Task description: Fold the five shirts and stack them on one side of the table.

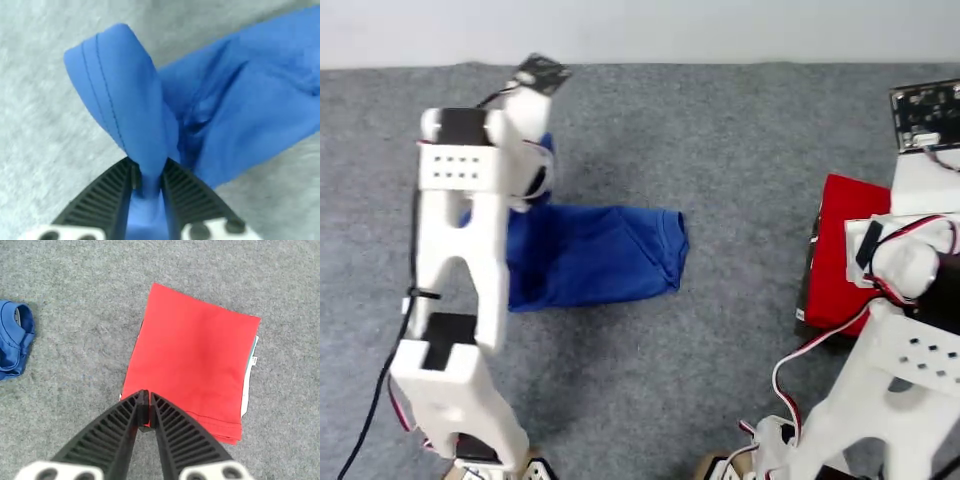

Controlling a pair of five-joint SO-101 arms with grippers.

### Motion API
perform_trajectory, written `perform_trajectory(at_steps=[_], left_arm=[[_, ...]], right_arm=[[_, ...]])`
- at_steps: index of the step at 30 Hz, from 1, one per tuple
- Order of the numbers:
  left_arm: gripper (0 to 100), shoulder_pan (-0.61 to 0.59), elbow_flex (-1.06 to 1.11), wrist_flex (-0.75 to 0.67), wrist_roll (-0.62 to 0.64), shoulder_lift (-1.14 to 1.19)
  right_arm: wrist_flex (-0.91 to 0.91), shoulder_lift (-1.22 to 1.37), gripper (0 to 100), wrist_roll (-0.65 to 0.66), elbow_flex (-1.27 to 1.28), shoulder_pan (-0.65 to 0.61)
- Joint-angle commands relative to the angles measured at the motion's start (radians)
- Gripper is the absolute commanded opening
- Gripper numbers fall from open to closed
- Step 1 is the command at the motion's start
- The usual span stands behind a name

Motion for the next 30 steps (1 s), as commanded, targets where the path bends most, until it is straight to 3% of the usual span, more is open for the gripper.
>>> perform_trajectory(at_steps=[1, 6, 13, 17, 24, 30], left_arm=[[1, 0.115, -0.004, -0.025, 0.089, -0.058], [1, 0.249, -0.004, -0.087, 0.129, -0.015], [1, 0.324, -0.007, -0.149, 0.13, 0.091], [2, 0.333, -0.007, -0.153, 0.129, 0.153], [16, 0.305, -0.058, -0.087, 0.17, 0.161], [18, 0.245, -0.139, -0.081, 0.186, 0.107]], right_arm=[[0.03, -0.019, 1.5, -0.012, -0.002, 0.008], [0.03, -0.019, 1.4, -0.012, -0.002, 0.008], [0.031, -0.019, 1.3, -0.009, -0.002, 0.013], [0.031, -0.019, 1.3, -0.008, -0.002, 0.013], [0.031, -0.021, 1.3, -0.011, 0.005, 0.013], [0.031, -0.039, 1.2, -0.011, 0.112, 0.012]])
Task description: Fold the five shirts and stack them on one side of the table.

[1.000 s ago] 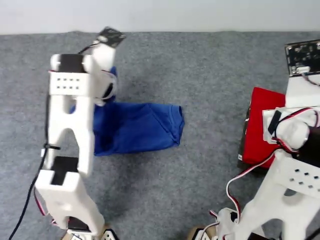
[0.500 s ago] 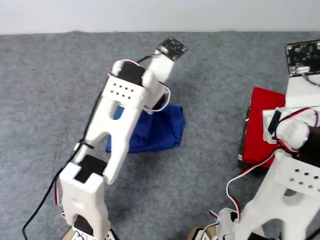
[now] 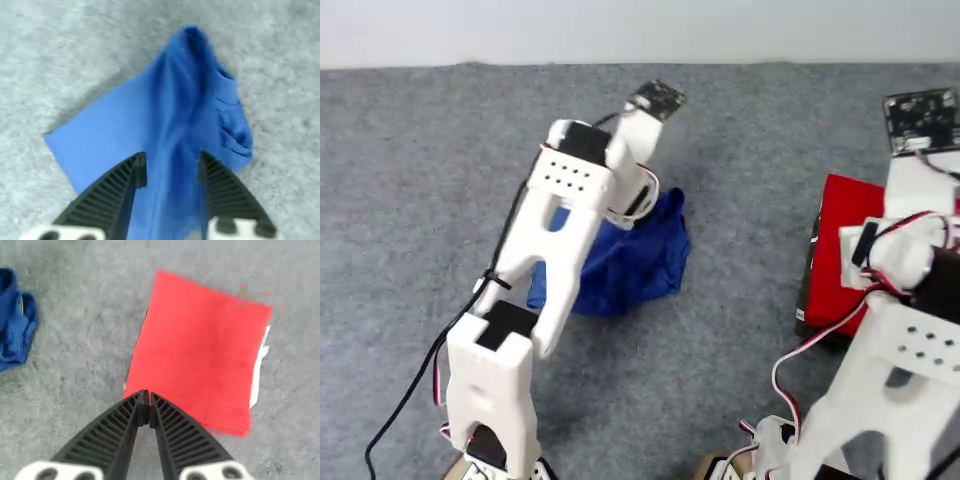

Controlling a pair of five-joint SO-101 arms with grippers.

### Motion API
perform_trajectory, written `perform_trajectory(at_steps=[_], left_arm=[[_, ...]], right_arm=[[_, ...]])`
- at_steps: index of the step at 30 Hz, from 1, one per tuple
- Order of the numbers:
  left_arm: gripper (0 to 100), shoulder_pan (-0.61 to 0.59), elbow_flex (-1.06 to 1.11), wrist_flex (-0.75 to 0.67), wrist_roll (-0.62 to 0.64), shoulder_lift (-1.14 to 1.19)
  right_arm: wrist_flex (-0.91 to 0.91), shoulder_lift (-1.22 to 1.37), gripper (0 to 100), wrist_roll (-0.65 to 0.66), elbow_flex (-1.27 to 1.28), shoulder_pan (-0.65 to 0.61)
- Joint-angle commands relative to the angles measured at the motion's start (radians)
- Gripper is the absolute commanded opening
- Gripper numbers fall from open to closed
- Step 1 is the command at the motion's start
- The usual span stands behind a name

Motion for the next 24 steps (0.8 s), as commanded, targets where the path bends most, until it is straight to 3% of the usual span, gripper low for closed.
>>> perform_trajectory(at_steps=[1, 4, 8, 24], left_arm=[[17, -0.032, -0.059, 0.012, 0.011, -0.083], [16, -0.078, -0.054, 0.012, -0.017, -0.11], [1, -0.118, -0.022, 0.011, -0.051, -0.072], [1, -0.114, 0.05, 0.006, -0.072, 0.333]], right_arm=[[0.03, -0.05, 1.3, -0.011, 0.006, 0.013], [0.019, -0.084, 1.4, -0.008, 0.006, 0.008], [0.024, -0.085, 1.4, -0.008, 0.012, 0.013], [0.019, -0.094, 1.5, -0.006, 0.086, 0.012]])
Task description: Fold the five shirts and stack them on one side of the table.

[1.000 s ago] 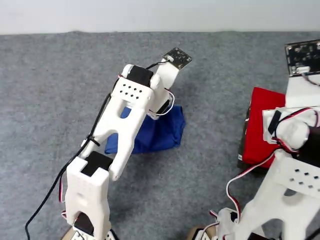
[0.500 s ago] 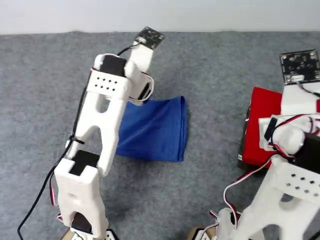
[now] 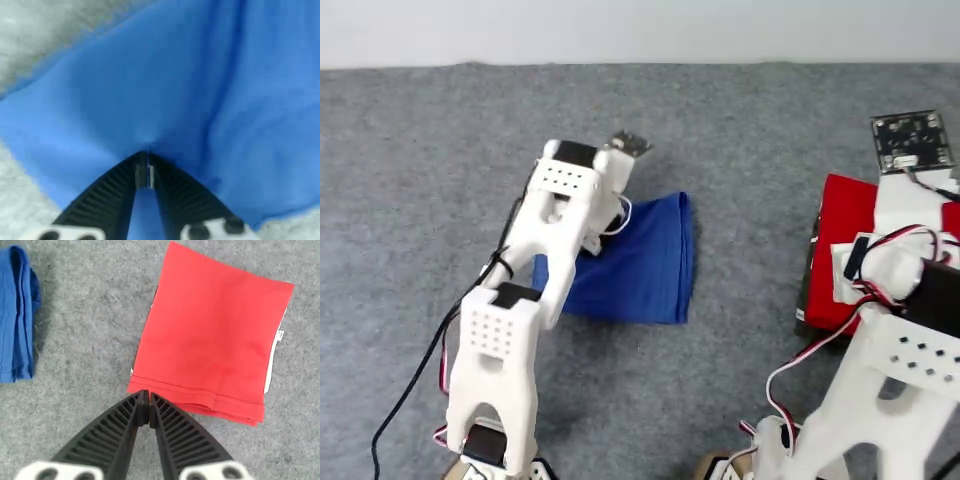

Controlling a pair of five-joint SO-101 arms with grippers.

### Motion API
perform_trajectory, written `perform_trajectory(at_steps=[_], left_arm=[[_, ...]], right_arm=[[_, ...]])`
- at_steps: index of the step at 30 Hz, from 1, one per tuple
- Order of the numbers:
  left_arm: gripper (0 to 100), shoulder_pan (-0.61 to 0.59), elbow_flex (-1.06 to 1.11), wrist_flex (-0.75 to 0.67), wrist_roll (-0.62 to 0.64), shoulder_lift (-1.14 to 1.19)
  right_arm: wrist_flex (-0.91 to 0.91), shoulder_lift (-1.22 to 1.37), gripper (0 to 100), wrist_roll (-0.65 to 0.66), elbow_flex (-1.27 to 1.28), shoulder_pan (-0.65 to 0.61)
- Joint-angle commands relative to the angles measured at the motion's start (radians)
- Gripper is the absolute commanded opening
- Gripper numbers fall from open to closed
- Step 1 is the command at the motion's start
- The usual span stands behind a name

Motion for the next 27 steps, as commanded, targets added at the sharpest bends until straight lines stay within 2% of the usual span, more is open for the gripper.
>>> perform_trajectory(at_steps=[1, 7, 12, 21, 27], left_arm=[[1, -0.023, -0.018, 0.0, -0.008, 0.041], [1, -0.029, -0.219, 0.089, -0.003, -0.018], [1, -0.071, -0.369, 0.092, -0.003, -0.034], [1, -0.201, -0.407, -0.038, -0.003, 0.161], [1, -0.222, -0.409, -0.032, -0.003, 0.218]], right_arm=[[0.019, -0.025, 1.5, -0.006, -0.006, 0.012], [0.019, -0.021, 1.5, -0.006, -0.006, 0.01], [0.019, -0.022, 1.5, -0.006, -0.006, 0.01], [0.019, -0.027, 1.5, -0.006, -0.006, 0.01], [0.019, -0.027, 1.5, -0.006, -0.008, 0.008]])
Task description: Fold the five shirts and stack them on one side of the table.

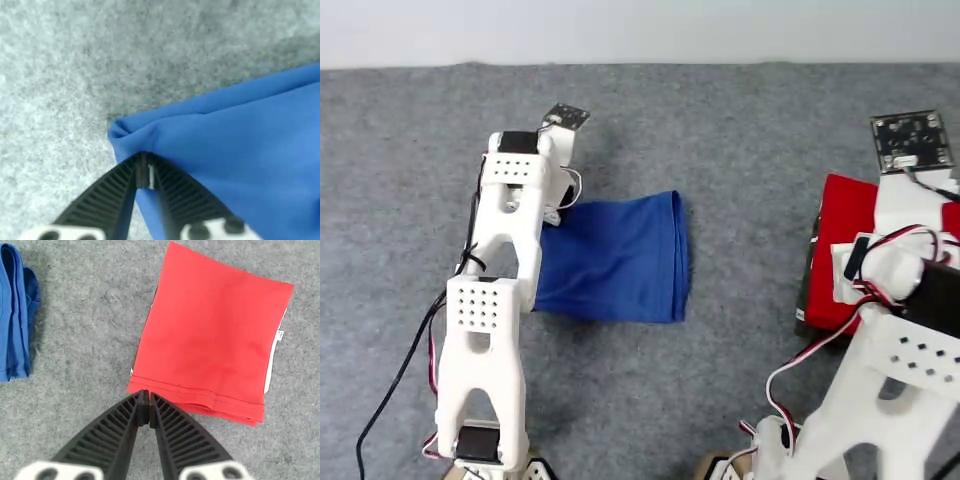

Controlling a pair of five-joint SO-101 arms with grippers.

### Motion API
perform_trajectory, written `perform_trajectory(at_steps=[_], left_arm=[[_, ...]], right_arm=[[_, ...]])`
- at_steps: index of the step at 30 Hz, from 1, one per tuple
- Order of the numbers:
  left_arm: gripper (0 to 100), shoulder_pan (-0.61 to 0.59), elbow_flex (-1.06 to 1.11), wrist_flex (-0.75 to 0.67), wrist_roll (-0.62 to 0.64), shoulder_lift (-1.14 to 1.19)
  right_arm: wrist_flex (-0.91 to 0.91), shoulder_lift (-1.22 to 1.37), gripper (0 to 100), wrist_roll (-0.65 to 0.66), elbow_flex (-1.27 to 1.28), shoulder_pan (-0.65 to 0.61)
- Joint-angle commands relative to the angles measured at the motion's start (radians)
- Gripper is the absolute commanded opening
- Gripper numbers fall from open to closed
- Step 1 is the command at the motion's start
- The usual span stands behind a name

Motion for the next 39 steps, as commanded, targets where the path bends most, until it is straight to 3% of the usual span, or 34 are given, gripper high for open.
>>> perform_trajectory(at_steps=[1, 7, 12, 17, 21, 28, 39], left_arm=[[1, -0.021, -0.048, 0.005, -0.005, -0.021], [1, -0.021, -0.225, 0.141, 0.028, -0.11], [1, -0.038, -0.229, 0.141, 0.052, -0.278], [1, -0.091, -0.051, 0.141, 0.051, -0.483], [1, -0.16, 0.134, 0.14, 0.048, -0.672], [1, -0.244, 0.41, 0.138, 0.044, -0.976], [1, -0.485, 0.65, 0.137, 0.043, -1.223]], right_arm=[[0.019, -0.027, 1.5, -0.006, -0.008, 0.008], [-0.015, -0.019, 1.5, -0.012, -0.011, -0.005], [-0.087, 0.024, 1.4, -0.014, -0.005, -0.111], [-0.094, 0.194, 1.1, -0.026, -0.011, -0.193], [-0.117, 0.321, 1.3, -0.137, -0.008, -0.274], [-0.191, 0.499, 1.1, -0.222, -0.008, -0.515], [-0.43, 0.765, 1.1, -0.316, -0.011, -0.782]])
